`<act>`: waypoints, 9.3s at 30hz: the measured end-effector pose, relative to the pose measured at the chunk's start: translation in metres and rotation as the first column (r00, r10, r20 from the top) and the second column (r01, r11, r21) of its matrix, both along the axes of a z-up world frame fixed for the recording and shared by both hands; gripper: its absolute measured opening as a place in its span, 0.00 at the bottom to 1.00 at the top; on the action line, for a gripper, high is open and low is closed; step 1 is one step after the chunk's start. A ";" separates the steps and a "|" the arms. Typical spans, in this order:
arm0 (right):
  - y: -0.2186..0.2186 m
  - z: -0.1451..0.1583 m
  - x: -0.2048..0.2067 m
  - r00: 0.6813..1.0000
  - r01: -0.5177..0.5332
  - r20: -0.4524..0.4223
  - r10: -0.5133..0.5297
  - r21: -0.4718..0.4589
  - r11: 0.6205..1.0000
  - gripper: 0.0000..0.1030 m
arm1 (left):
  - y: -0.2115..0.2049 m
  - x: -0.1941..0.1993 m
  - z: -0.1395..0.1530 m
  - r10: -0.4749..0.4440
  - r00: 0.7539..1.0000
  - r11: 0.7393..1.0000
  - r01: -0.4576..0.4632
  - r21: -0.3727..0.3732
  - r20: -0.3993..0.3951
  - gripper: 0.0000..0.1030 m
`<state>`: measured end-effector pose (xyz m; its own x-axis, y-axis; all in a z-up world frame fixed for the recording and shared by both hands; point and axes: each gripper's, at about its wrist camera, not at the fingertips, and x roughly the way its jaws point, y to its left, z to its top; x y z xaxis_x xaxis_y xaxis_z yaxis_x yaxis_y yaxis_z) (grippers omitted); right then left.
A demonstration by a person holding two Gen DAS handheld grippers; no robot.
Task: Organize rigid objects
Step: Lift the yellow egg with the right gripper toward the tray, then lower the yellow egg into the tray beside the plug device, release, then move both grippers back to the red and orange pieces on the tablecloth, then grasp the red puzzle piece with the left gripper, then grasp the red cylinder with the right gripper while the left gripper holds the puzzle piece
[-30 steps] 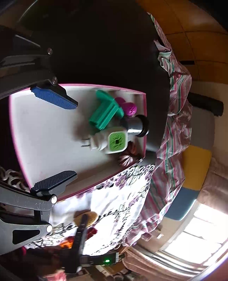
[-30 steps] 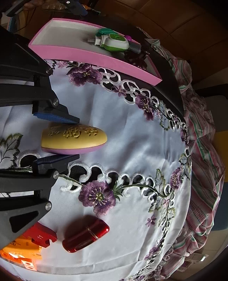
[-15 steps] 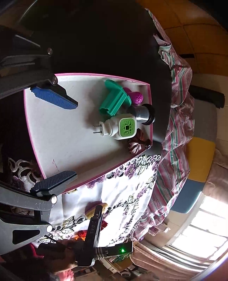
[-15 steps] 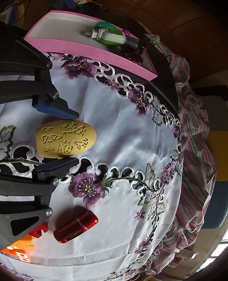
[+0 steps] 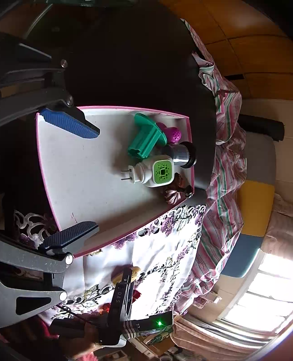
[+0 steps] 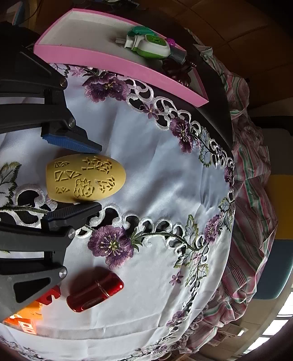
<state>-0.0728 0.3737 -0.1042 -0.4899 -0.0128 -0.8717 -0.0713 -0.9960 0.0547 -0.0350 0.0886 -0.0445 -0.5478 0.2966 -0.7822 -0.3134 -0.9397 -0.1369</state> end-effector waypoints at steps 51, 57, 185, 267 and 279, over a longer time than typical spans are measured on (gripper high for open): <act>-0.155 0.025 -0.065 0.999 -0.049 -0.023 0.046 -0.130 0.990 0.43 | -0.077 0.004 -0.010 0.157 0.987 0.985 -0.158 0.067 0.027 0.75; -0.160 0.007 -0.075 0.998 -0.067 0.001 0.067 -0.103 0.992 0.41 | -0.079 0.002 -0.010 0.166 0.986 0.984 -0.167 0.068 0.026 0.75; 0.202 0.034 0.146 0.651 0.707 -0.007 -0.759 -0.358 0.610 0.44 | 0.283 0.023 -0.022 -0.659 0.748 0.752 0.659 0.036 0.075 0.51; 0.064 -0.008 0.029 0.984 0.114 0.144 -0.101 -0.090 0.989 0.26 | 0.214 0.007 -0.075 -0.467 0.878 0.884 0.466 -0.038 -0.107 0.32; 0.067 -0.010 0.029 0.988 0.094 0.132 -0.081 -0.098 0.991 0.26 | 0.214 0.007 -0.073 -0.459 0.882 0.888 0.457 -0.048 -0.102 0.31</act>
<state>-0.0437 0.4408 -0.1143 -0.3783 -0.0681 -0.9232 -0.1711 -0.9750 0.1420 -0.0279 0.3028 -0.1180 -0.4359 0.5188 -0.7355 -0.7213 -0.6901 -0.0593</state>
